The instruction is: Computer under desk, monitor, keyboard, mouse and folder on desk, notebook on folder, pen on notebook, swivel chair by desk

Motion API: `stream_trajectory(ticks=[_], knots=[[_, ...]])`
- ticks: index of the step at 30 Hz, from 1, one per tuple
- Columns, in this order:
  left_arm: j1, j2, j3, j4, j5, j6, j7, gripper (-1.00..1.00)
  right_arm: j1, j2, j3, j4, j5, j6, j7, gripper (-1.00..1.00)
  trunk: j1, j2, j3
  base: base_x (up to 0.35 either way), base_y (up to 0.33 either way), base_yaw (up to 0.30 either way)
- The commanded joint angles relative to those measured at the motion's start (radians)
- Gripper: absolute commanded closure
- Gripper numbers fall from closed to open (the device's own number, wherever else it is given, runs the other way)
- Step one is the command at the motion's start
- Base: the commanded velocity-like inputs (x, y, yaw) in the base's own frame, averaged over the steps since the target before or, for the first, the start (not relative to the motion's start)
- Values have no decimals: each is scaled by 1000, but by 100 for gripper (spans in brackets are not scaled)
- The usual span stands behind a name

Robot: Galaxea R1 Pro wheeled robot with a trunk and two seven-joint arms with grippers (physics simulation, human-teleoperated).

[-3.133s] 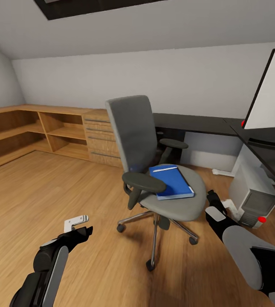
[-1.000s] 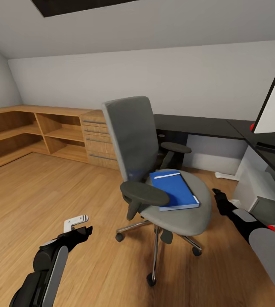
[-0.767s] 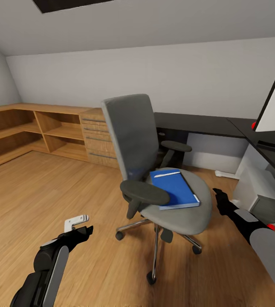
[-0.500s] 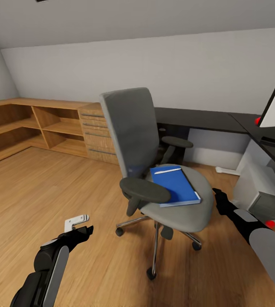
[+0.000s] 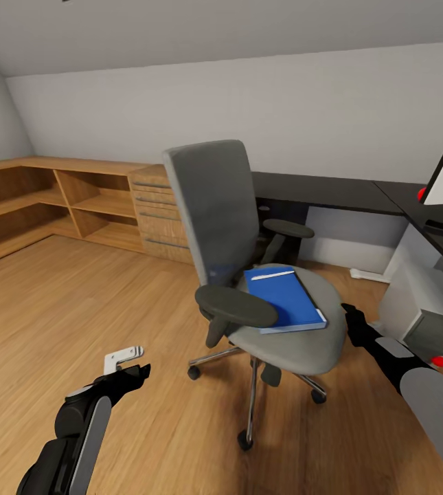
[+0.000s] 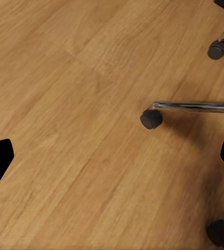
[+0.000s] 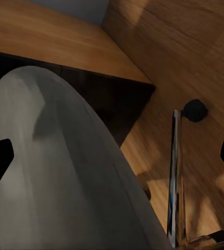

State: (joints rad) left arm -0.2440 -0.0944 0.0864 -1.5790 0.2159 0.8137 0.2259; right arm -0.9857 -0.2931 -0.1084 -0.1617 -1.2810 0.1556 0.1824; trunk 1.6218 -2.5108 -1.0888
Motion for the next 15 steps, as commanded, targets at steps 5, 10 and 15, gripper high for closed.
stream_trajectory(ticks=[5,10,15], knots=[[-1,-1,0,-1,11,4,7,-100,-1,0,-8,1,0,5,4,-100,0,0,-1,0,0,89],[-1,-1,1,-1,10,4,7,-100,-1,0,-7,1,0,5,5,-100,0,0,-1,0,0,204],[-1,1,1,1,9,4,5,-100,-1,0,-7,1,0,5,5,-100,0,0,-1,0,0,242]])
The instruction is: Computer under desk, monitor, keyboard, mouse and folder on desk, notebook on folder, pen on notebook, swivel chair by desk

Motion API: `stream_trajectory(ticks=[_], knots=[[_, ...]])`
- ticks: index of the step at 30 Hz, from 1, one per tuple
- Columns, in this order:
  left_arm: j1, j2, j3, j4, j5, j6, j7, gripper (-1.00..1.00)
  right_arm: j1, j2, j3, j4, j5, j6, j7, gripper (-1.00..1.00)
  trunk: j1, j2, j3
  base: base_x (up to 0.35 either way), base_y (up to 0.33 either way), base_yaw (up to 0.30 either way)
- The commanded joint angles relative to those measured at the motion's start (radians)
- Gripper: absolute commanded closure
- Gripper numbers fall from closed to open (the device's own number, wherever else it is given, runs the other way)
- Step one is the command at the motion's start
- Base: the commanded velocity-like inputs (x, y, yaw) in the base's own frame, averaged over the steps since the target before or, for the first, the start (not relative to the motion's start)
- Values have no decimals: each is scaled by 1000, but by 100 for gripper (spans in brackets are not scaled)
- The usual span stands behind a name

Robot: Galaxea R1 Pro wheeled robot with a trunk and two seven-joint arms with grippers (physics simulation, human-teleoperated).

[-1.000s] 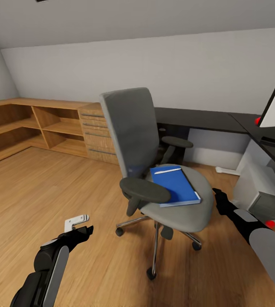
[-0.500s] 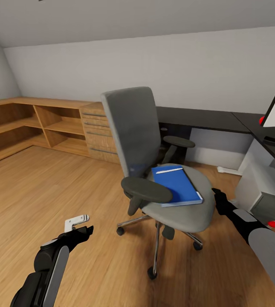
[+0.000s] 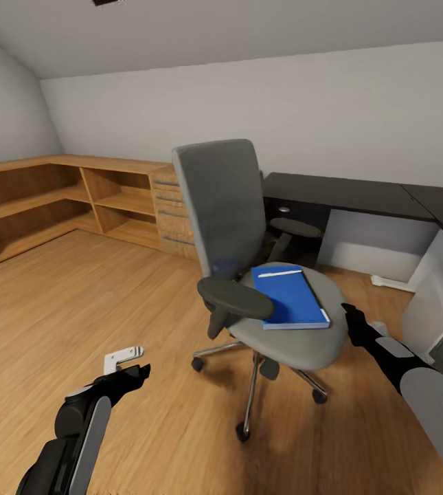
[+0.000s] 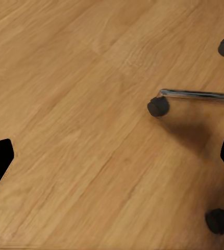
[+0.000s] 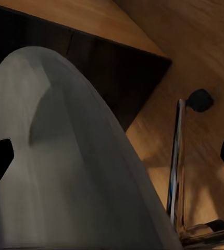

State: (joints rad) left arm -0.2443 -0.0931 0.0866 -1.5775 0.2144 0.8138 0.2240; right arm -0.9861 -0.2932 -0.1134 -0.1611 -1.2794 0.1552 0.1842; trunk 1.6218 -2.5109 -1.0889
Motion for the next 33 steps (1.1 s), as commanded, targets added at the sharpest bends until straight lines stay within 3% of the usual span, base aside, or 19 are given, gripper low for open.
stream_trajectory(ticks=[1,33], knots=[[-1,0,2,2,10,4,7,-100,0,0,-2,1,-1,6,3,-100,0,0,-1,0,0,255],[-1,0,-4,50,8,1,5,-100,0,3,-2,2,0,4,5,-100,0,0,-1,63,0,272]])
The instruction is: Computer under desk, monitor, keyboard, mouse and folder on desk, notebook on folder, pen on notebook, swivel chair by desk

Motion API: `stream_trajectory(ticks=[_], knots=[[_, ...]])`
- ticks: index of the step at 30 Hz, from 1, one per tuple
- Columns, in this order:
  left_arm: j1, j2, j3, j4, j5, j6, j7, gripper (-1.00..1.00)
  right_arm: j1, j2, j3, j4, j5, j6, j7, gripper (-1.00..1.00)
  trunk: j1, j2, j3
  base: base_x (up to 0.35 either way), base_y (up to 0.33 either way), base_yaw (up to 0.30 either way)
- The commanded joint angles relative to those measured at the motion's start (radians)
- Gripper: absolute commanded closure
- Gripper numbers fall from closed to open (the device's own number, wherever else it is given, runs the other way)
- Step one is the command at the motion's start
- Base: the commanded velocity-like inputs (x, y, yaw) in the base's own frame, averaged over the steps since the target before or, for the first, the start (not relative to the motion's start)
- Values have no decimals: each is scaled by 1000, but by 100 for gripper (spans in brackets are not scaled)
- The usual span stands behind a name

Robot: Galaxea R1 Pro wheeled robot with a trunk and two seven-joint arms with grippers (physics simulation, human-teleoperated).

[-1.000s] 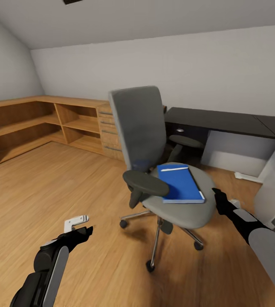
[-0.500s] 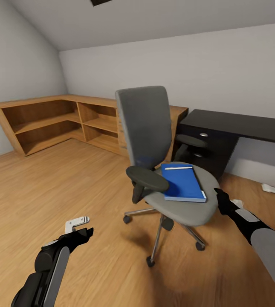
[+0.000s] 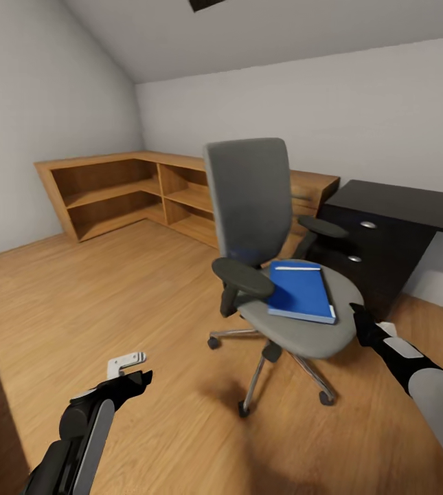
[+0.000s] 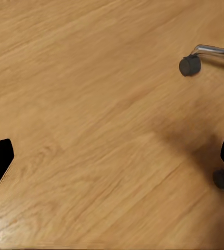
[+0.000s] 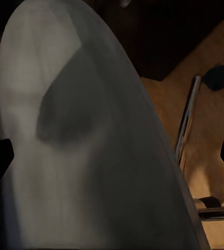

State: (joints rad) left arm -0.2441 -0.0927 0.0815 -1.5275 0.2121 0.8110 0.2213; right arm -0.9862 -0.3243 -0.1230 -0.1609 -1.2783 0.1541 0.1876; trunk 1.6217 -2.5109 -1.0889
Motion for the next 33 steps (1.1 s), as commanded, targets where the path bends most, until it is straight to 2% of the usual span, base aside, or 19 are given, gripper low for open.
stream_trajectory(ticks=[1,9,13,18,33], knots=[[-1,-1,1,0,10,3,7,-100,0,34,8,1,-1,5,1,-100,0,0,-1,0,0,274],[-1,-2,0,1,10,-1,7,-100,0,36,9,0,1,2,3,-100,0,0,-1,0,0,210],[-1,-2,0,1,10,-1,7,-100,0,37,9,1,3,0,28,-100,0,0,-1,0,0,31],[-1,-2,0,1,10,-2,7,-100,0,37,9,3,4,-1,105,-100,0,0,-1,0,0,4],[-1,-2,0,1,9,-2,7,-100,0,41,8,22,0,1,121,-100,0,0,-1,0,0,0]])
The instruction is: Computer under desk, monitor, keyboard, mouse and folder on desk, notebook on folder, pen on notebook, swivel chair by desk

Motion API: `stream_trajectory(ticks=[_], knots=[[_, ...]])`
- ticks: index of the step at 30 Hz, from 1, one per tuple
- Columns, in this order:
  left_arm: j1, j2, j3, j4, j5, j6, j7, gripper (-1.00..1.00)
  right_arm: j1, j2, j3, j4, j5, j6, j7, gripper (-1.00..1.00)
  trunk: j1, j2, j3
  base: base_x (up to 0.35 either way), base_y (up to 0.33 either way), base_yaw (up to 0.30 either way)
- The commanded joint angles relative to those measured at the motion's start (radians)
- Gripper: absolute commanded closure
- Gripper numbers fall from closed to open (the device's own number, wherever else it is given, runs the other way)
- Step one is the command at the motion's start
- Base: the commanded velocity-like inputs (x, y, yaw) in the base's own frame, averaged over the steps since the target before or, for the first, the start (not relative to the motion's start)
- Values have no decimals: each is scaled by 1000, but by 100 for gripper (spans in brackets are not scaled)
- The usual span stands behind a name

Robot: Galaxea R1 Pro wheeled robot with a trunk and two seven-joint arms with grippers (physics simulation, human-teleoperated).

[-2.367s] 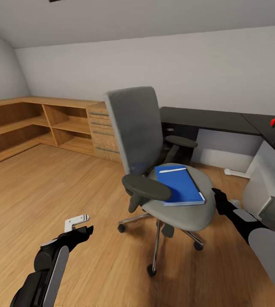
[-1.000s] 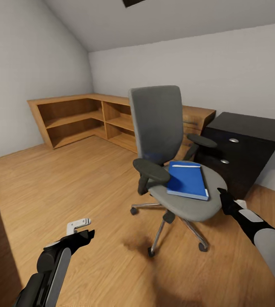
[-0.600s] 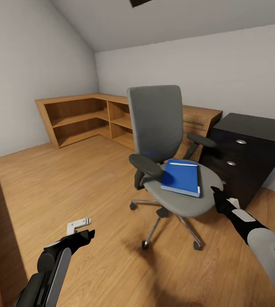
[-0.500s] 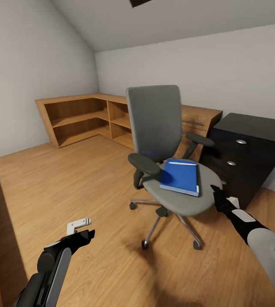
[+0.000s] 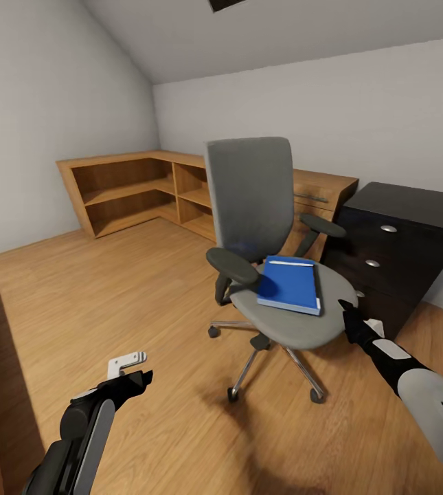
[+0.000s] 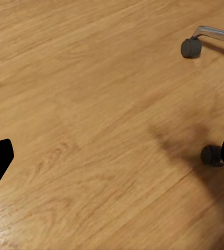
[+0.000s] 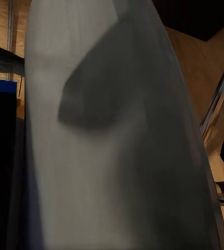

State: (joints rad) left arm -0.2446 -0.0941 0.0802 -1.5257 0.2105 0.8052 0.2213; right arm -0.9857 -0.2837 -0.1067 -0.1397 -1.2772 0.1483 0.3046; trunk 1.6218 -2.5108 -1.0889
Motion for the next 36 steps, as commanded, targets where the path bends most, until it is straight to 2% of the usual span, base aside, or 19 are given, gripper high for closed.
stream_trajectory(ticks=[1,11,16,36], knots=[[-1,0,1,-1,11,4,7,-100,-1,0,-8,1,-2,7,4,-100,0,0,-1,0,0,0],[-1,0,1,-2,12,4,7,-100,-1,1,-8,2,-1,8,2,-100,0,0,-1,3,0,0],[0,0,1,-2,12,3,6,-100,-1,3,-8,2,-1,7,1,-100,0,0,-1,218,0,30],[0,0,1,-2,11,4,7,-100,-1,3,-8,3,-1,7,2,-100,0,0,-1,259,0,244]])
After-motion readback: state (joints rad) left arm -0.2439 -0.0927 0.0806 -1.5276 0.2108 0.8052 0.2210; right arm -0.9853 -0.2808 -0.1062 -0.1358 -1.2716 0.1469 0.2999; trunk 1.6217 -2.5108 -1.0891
